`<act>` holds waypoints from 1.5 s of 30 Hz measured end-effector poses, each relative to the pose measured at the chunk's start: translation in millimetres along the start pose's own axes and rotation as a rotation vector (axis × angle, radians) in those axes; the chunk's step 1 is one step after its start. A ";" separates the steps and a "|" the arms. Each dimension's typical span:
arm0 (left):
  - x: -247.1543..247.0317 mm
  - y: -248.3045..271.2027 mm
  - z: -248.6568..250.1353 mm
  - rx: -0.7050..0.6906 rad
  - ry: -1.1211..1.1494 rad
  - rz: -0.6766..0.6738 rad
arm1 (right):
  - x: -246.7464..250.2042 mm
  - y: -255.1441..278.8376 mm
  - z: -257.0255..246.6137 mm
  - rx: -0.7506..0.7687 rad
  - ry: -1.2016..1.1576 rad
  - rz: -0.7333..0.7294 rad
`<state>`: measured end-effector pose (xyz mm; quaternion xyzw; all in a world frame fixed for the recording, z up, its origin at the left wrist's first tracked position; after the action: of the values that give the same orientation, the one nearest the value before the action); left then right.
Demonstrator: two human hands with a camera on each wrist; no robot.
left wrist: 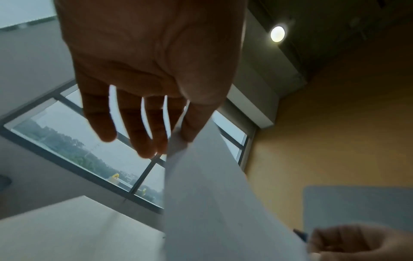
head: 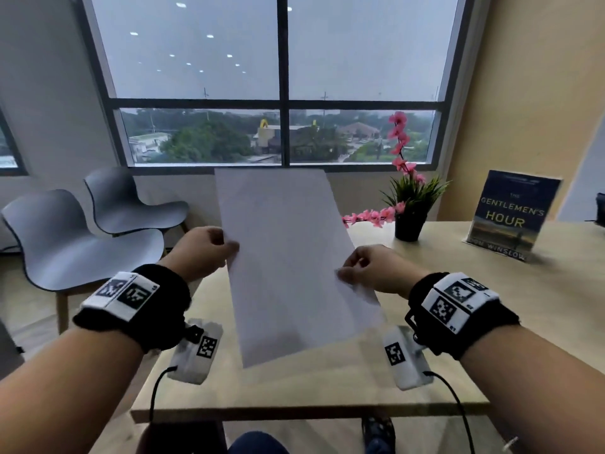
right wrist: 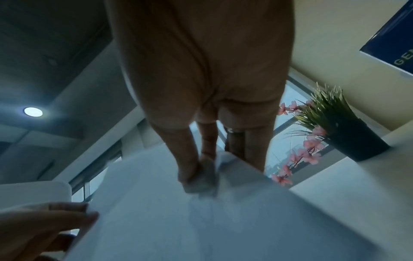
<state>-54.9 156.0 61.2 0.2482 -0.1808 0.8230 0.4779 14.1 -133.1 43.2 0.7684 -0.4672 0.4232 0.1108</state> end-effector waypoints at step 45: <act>-133.4 -47.6 -0.5 0.078 -0.773 -0.605 | -62.3 -24.6 34.1 0.074 0.590 -0.799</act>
<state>42.7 86.0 -13.9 0.5945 -0.2337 0.5012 0.5838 39.9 -100.3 -19.3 0.7381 -0.0697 0.5635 0.3643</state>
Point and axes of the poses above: each hand's wrist, its own y-axis away from the middle knuckle, its own x-axis out of the back of the hand, z = x × y, the point moved 4 cm from there along -y, towards the middle knuckle, and after that the axes turned 15 degrees about x, right-handed, at the moved point
